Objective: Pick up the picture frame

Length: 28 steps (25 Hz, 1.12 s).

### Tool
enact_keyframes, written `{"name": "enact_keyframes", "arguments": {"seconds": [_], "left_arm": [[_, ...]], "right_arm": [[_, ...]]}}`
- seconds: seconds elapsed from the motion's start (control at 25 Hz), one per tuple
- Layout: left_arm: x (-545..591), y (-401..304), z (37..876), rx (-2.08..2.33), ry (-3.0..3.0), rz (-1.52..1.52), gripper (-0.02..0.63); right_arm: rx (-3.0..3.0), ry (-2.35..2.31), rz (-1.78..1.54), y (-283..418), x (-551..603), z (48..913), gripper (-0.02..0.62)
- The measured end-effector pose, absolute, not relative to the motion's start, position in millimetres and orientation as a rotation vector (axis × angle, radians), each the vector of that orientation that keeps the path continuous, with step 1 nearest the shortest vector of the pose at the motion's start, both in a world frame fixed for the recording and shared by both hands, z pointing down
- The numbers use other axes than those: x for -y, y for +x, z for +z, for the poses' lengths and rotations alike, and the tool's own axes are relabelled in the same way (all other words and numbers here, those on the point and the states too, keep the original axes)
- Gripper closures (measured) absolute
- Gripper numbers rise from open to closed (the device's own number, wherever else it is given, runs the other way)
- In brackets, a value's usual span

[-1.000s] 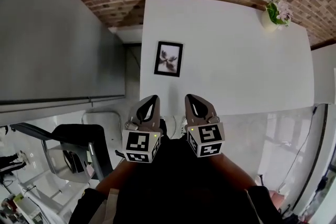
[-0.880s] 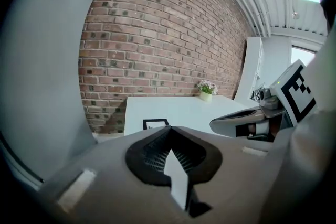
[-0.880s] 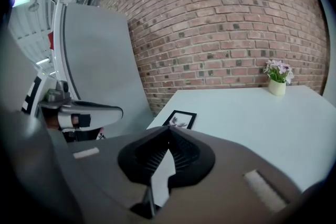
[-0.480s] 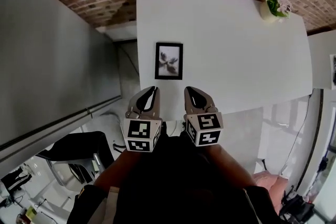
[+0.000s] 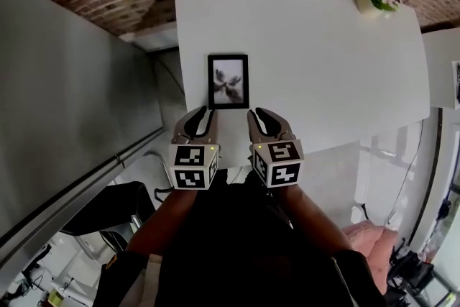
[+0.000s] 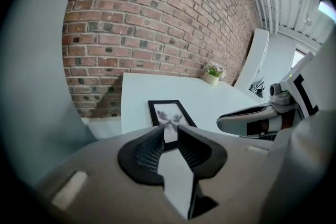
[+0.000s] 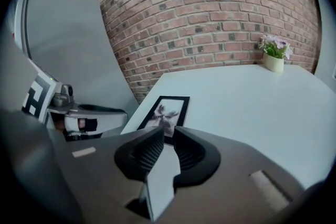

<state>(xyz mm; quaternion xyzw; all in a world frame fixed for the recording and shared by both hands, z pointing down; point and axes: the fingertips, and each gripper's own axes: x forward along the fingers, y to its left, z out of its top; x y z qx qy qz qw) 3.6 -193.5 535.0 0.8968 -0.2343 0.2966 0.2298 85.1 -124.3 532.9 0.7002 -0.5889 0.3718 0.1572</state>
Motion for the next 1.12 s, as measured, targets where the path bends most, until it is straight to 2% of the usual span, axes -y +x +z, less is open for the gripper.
{"name": "enact_keyframes", "arguments": {"seconds": [0.44, 1.12], "left_arm": [[201.6, 11.0, 574.5, 0.627, 2.397, 0.950, 0.492], [207.4, 21.1, 595.4, 0.588, 2.361, 0.979, 0.483]], "right_arm": [[1.647, 1.986, 1.190, 96.1, 137.4, 564.6, 0.512], [1.618, 1.967, 1.284, 96.3, 149.0, 589.7, 0.497]]}}
